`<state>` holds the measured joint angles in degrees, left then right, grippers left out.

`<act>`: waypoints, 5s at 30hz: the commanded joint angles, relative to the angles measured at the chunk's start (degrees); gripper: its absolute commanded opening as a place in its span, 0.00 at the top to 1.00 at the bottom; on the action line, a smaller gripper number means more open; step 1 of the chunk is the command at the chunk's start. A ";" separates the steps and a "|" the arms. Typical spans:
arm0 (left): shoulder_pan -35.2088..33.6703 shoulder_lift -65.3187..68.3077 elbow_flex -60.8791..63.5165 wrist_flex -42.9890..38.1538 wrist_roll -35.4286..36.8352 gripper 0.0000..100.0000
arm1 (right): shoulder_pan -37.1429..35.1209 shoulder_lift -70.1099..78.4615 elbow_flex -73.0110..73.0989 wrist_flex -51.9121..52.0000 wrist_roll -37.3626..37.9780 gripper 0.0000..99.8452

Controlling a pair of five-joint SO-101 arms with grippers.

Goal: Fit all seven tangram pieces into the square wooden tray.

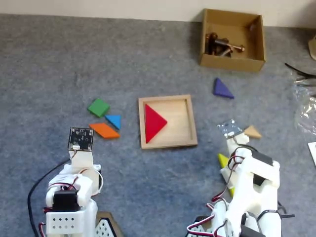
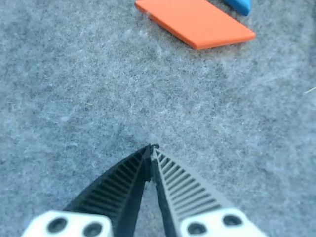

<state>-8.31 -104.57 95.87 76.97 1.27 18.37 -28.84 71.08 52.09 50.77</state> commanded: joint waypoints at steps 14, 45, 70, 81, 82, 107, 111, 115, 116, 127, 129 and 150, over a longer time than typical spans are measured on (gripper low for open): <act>-0.66 -0.31 1.27 0.44 -0.35 0.99 | 0.66 0.57 -3.82 8.13 -0.53 0.99; -0.66 -0.31 1.27 0.44 -0.35 0.99 | 8.04 1.27 -17.45 8.66 5.01 0.99; -0.66 -0.31 1.27 0.44 -0.35 0.99 | 7.60 1.27 -12.88 7.34 8.88 0.99; -0.66 -0.31 1.27 0.44 -0.35 0.99 | 7.78 0.66 -12.09 7.25 8.53 0.99; -0.66 -0.31 1.27 0.44 -0.35 0.99 | 7.78 0.66 -12.18 7.34 8.53 0.99; -0.66 -0.31 1.27 0.44 -0.35 0.99 | 0.22 1.27 -28.44 17.80 -1.41 0.99; -0.66 -0.31 1.27 0.44 -0.35 0.99 | -4.26 1.27 -32.40 17.89 -6.07 0.99; -0.66 -0.31 1.27 0.44 -0.35 0.99 | -8.13 1.27 -36.97 17.98 -11.96 0.99; -0.66 -0.31 1.27 0.44 -0.35 0.99 | -9.19 1.27 -38.02 18.07 -13.71 0.99; -0.66 -0.31 1.27 0.44 -0.35 0.99 | -20.18 2.07 -52.35 25.01 -25.93 0.99; -0.66 -0.31 1.27 0.44 -0.35 0.99 | -22.02 4.70 -56.84 27.91 -26.64 0.99; -0.66 -0.31 1.27 0.44 -0.35 0.99 | -31.69 47.69 -103.69 44.70 -32.09 0.99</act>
<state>-8.31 -104.57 95.87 76.97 1.27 -11.43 16.70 -26.59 96.04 19.30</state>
